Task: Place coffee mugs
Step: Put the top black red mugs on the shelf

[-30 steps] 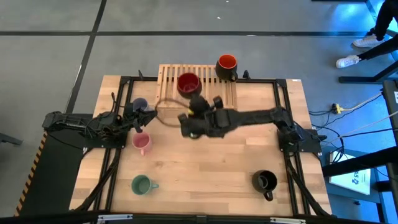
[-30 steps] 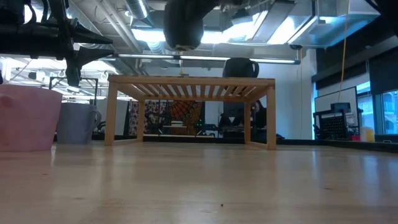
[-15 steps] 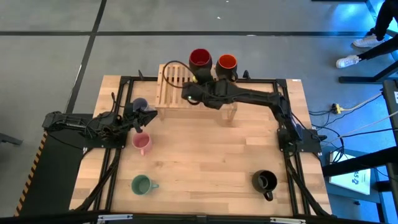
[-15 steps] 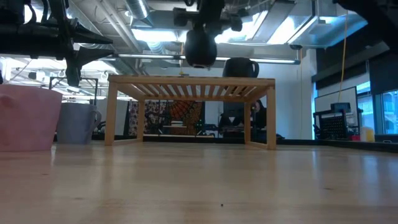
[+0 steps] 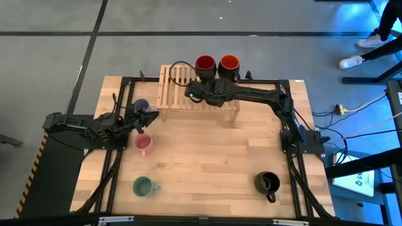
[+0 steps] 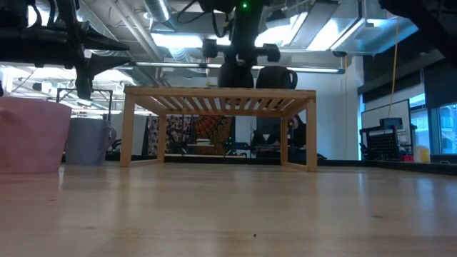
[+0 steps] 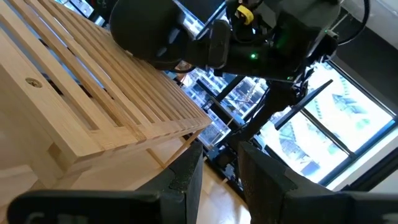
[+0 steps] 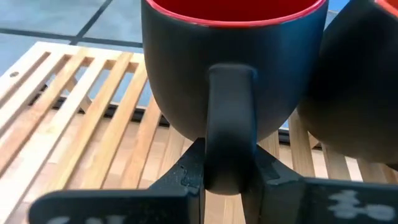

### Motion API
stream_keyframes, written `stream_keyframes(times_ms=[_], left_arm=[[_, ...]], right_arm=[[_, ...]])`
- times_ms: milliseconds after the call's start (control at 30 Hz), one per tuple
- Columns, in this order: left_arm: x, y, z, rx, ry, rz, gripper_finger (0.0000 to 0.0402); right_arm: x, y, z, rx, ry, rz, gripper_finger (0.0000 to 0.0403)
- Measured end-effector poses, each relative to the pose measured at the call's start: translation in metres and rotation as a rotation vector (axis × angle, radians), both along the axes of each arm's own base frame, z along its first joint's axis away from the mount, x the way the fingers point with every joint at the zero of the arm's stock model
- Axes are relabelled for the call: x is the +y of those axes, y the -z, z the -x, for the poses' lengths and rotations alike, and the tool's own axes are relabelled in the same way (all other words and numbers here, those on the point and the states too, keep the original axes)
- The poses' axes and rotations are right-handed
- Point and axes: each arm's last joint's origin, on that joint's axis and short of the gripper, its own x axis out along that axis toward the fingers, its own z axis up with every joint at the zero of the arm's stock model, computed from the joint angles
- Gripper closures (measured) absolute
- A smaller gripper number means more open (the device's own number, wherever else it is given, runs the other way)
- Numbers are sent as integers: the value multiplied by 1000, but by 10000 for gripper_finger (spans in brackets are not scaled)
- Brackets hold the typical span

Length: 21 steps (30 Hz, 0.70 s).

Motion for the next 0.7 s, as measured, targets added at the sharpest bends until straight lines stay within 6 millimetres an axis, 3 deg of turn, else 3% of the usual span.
stream_keyframes(times_ms=[700], left_arm=[[1, 0, 0, 0, -26, 3, 305]], right_arm=[[-14, 0, 3, -9, 20, -24, 352]])
